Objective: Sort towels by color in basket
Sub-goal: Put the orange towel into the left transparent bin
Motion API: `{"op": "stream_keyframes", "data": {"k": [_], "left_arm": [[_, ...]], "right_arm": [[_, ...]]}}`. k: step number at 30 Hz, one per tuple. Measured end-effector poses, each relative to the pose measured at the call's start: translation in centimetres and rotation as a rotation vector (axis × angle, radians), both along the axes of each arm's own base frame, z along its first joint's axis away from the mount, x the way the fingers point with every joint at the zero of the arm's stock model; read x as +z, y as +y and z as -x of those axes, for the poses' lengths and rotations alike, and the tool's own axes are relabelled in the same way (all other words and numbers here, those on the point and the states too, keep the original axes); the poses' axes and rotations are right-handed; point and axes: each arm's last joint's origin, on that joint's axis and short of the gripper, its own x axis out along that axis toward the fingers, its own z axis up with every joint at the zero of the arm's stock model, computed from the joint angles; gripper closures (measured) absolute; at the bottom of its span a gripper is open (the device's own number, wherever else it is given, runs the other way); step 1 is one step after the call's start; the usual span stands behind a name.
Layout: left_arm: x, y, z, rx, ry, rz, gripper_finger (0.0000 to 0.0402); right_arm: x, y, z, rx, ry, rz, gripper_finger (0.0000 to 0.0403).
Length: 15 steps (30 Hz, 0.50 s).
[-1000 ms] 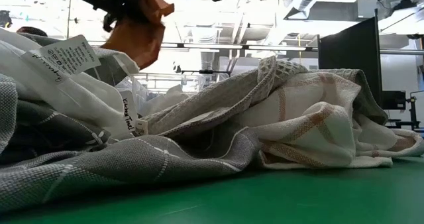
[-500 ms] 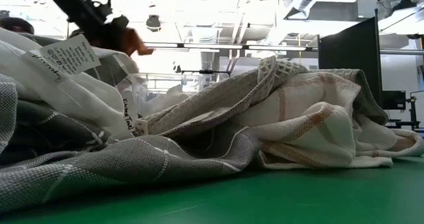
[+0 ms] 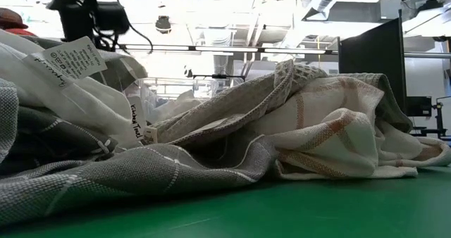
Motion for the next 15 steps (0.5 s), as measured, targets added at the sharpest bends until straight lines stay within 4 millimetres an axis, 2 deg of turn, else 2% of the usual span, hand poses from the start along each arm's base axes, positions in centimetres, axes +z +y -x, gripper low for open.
{"op": "stream_keyframes", "data": {"k": [3,9,15], "left_arm": [[-1.3,0.6,-0.7,-0.037,0.085,0.072,0.0361],[-3.4,1.2,-2.0,-0.225,0.281,0.201,0.0287],[-4.3,1.6,-2.6,-0.294,0.352,0.228,0.0200]], "right_arm": [[0.0,0.5,-0.1,0.015,-0.002,-0.001,0.0129],[0.0,1.3,-0.1,0.018,0.001,-0.027,0.0129],[0.0,2.0,-0.1,0.011,-0.004,-0.052,0.0129]]}}
